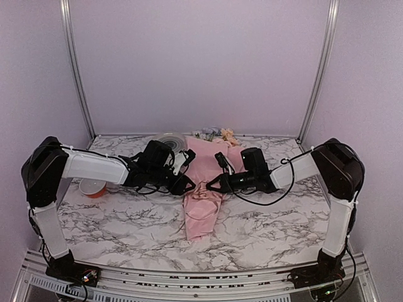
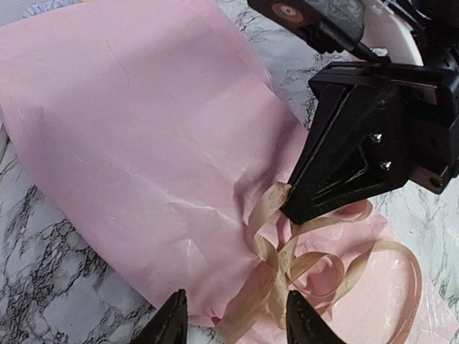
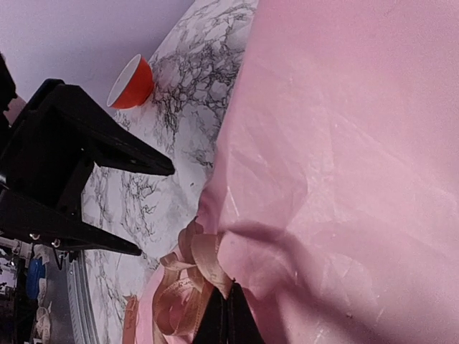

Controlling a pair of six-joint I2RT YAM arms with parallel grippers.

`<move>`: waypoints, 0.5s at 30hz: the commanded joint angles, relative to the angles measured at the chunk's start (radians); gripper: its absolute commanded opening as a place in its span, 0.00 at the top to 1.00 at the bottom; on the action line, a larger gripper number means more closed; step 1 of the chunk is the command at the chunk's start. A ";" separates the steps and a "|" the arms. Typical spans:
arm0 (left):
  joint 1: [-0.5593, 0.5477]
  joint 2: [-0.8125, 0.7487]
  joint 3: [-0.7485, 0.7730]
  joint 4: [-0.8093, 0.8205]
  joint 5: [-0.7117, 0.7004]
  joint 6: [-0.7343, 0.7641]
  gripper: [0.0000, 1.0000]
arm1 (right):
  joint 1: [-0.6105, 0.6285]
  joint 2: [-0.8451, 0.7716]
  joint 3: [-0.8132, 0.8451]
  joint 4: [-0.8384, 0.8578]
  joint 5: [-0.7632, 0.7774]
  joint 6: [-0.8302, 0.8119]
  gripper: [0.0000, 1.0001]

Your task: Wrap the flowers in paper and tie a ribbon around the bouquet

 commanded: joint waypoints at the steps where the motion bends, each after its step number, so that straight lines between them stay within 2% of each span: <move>1: 0.003 0.075 0.076 0.042 0.047 -0.065 0.52 | -0.008 -0.044 -0.012 0.061 -0.002 0.032 1.00; 7: -0.013 0.153 0.157 -0.014 0.030 -0.039 0.53 | -0.008 -0.045 -0.019 0.069 -0.001 0.038 1.00; 11: -0.027 0.169 0.189 -0.071 -0.103 -0.006 0.62 | -0.007 -0.043 -0.012 0.071 -0.018 0.037 1.00; 15: -0.047 0.187 0.217 -0.097 -0.185 0.031 0.62 | -0.006 -0.042 -0.013 0.069 -0.025 0.036 1.00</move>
